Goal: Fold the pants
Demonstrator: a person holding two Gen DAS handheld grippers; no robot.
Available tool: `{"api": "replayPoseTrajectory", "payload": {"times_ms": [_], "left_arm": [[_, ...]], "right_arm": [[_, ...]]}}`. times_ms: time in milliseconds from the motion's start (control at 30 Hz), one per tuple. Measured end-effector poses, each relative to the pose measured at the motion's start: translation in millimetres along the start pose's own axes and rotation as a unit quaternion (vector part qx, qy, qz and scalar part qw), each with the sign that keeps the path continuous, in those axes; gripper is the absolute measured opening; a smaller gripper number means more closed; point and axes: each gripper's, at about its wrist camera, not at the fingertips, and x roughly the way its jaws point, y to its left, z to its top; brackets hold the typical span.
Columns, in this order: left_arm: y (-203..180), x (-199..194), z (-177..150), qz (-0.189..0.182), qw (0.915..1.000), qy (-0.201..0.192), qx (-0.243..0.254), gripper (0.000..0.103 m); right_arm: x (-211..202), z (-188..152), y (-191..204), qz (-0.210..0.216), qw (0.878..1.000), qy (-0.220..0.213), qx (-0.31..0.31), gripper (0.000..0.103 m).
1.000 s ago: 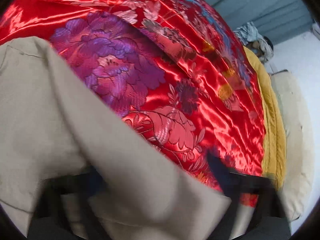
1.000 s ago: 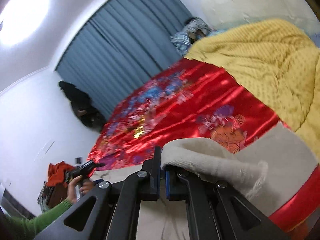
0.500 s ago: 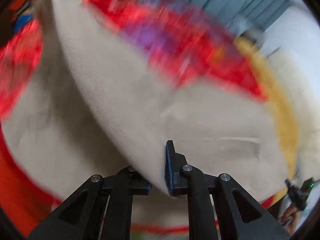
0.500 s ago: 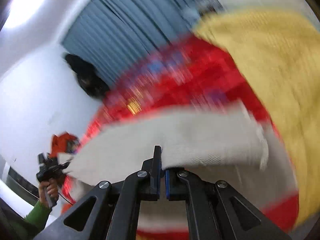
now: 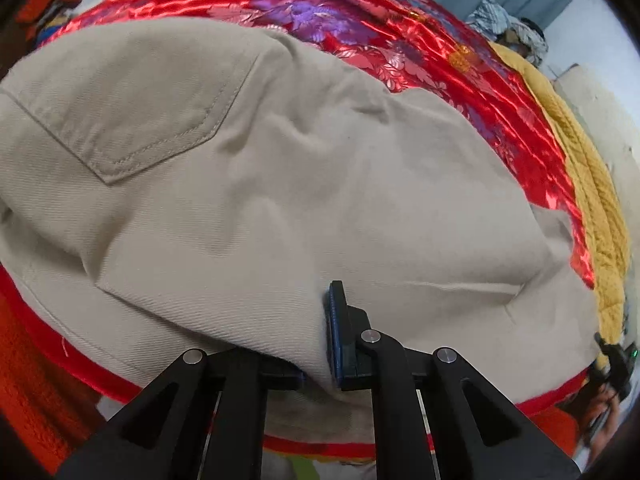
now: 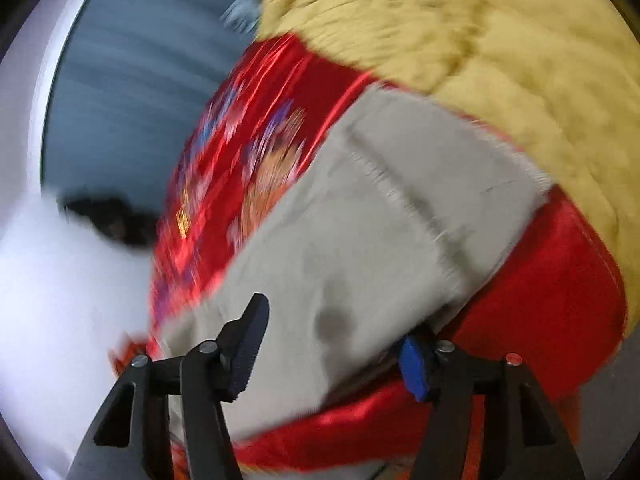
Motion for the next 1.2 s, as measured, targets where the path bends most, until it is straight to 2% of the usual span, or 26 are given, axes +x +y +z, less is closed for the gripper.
{"api": "replayPoseTrajectory", "payload": {"times_ms": [33,67,133,233,300,400,467,533,633,700,733,833,900,1033,1133,1200], "left_arm": [[-1,-1,0,0.000,1.0000,-0.002,0.002,0.008],[0,-6,-2,-0.001,1.0000,-0.004,0.002,0.008],[-4,-13,-2,-0.002,0.9999,-0.014,0.004,0.008],[-23,-17,-12,-0.004,0.9989,-0.023,0.039,0.010],[-35,-6,-20,-0.006,0.9979,-0.006,0.065,0.012],[-52,4,-33,0.026,0.9949,-0.014,0.097,0.012],[-56,3,-34,0.036,0.9929,-0.015,0.112,0.012],[-56,2,-32,0.035,0.9925,-0.009,0.117,0.012],[-57,-10,-35,0.050,0.9896,0.007,0.135,0.022],[-56,-32,-46,0.073,0.9852,0.010,0.155,0.044],[-57,-49,-52,0.082,0.9831,0.000,0.163,0.046],[-72,-86,-49,0.055,0.9825,-0.044,0.173,0.049],[-97,-93,-35,0.034,0.9791,-0.074,0.186,0.061],[-156,-62,-10,0.004,0.9672,-0.123,0.222,0.065],[-198,-13,-4,-0.004,0.9593,-0.113,0.259,0.065],[-219,20,-16,0.017,0.9491,-0.099,0.299,0.065]], "right_arm": [[1,7,0,-0.022,1.000,0.002,-0.003,0.002],[0,10,5,-0.040,0.999,0.002,-0.022,0.003],[-7,12,35,-0.071,0.990,-0.002,-0.119,0.002],[-28,8,72,-0.104,0.965,-0.045,-0.237,0.002],[-30,15,60,-0.159,0.949,-0.061,-0.266,0.002],[-13,27,15,-0.187,0.958,-0.025,-0.217,0.002],[-7,25,8,-0.196,0.955,-0.018,-0.222,0.002],[-6,27,13,-0.202,0.952,-0.028,-0.229,0.002],[-6,28,10,-0.205,0.951,-0.023,-0.229,0.002],[-4,27,10,-0.207,0.950,-0.022,-0.231,0.002],[0,25,16,-0.210,0.949,-0.022,-0.235,0.002],[2,24,16,-0.214,0.947,-0.020,-0.240,0.002],[7,24,18,-0.217,0.945,-0.019,-0.242,0.002],[5,24,18,-0.218,0.945,-0.020,-0.242,0.002],[6,23,19,-0.220,0.944,-0.020,-0.243,0.002],[7,23,19,-0.221,0.944,-0.020,-0.243,0.002]]}}
